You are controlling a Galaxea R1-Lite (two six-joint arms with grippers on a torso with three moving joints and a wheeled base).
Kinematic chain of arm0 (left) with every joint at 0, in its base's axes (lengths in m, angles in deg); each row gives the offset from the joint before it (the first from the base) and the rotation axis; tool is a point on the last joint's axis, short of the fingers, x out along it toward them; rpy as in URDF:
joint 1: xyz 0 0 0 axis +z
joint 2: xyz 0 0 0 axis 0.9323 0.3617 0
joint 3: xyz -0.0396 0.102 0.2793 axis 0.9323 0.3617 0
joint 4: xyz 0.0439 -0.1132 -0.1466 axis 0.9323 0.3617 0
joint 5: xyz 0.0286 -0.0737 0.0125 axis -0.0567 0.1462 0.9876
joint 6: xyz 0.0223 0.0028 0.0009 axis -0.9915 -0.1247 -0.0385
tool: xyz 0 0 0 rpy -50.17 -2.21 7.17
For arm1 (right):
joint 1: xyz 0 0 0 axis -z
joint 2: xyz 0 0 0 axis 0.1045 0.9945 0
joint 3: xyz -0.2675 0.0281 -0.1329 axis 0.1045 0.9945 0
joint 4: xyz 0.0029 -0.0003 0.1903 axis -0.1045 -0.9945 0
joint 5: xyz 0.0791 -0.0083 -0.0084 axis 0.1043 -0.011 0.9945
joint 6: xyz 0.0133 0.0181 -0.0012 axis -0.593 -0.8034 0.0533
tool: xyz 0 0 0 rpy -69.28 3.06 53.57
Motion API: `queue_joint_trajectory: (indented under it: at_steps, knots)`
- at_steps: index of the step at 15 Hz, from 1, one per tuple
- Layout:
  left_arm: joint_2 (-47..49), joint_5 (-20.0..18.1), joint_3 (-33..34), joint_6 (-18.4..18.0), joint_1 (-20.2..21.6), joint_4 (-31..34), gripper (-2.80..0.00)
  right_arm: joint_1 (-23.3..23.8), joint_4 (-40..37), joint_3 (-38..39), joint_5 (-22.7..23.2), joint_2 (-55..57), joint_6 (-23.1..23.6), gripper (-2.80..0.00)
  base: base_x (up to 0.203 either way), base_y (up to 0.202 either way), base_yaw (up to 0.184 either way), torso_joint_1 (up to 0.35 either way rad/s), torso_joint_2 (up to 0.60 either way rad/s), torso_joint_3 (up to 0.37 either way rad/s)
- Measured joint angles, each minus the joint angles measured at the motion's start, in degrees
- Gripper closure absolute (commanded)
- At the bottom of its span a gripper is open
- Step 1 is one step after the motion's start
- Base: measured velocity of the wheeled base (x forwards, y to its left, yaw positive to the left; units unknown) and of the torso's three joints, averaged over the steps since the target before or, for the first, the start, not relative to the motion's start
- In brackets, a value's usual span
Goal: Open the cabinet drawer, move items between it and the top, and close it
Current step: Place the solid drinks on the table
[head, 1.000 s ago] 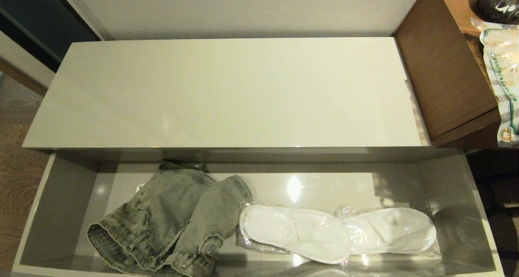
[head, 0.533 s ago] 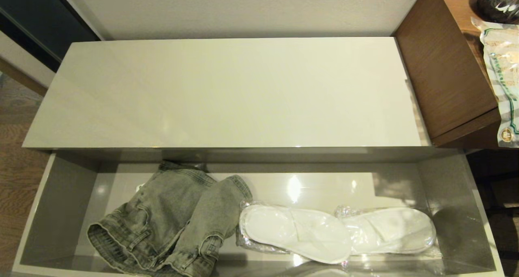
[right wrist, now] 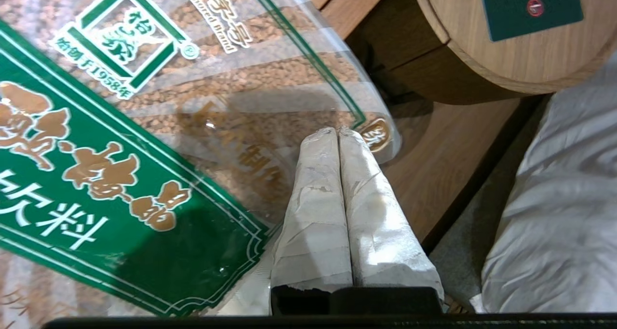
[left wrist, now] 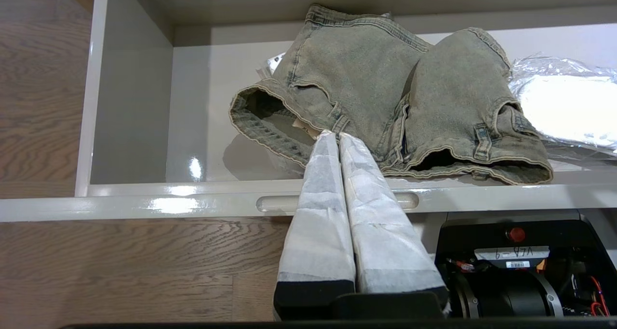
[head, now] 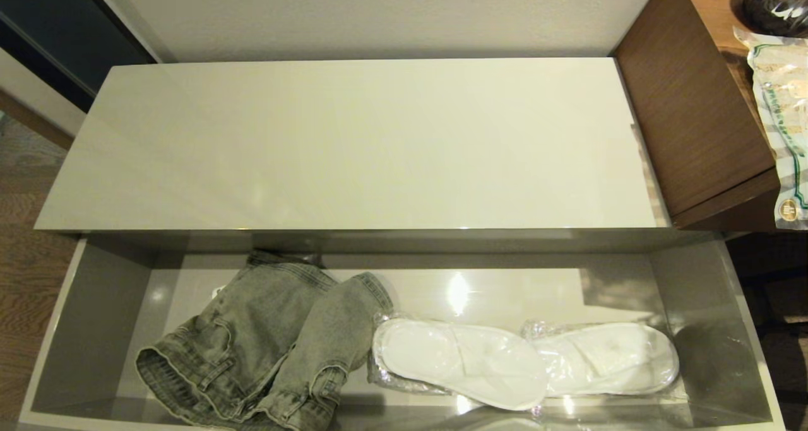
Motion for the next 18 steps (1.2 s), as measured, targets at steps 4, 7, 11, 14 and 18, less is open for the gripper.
queue_joint_trajectory:
  at_steps: [4, 7, 11, 14, 18]
  knots:
    - [0.0, 0.0, 0.0, 0.0, 0.0, 0.0, 0.0, 0.3, -0.7, 1.5, 6.1, -2.4, 3.4, 0.0, 0.0, 0.0, 0.0, 0.0, 0.0, 0.0]
    - [0.0, 0.0, 0.0, 0.0, 0.0, 0.0, 0.0, 0.1, -2.2, 3.9, 11.0, -5.9, 6.9, -2.8, 0.0, 0.0, 0.0, 0.0, 0.0, 0.0]
    - [0.0, 0.0, 0.0, 0.0, 0.1, 0.0, 0.0, 0.1, -3.4, 4.4, 12.8, -7.9, 7.4, -2.8, 0.0, 0.0, 0.0, 0.0, 0.0, 0.0]
    - [0.0, 0.0, 0.0, 0.0, 0.0, 0.0, 0.0, 0.2, -3.2, 4.4, 11.9, -7.2, 7.0, -2.8, 0.0, 0.0, 0.0, 0.0, 0.0, 0.0]
    - [0.0, 0.0, 0.0, 0.0, 0.0, 0.0, 0.0, 1.9, -4.0, 4.4, 14.4, -5.2, 7.0, -2.8, 0.0, 0.0, 0.0, 0.0, 0.0, 0.0]
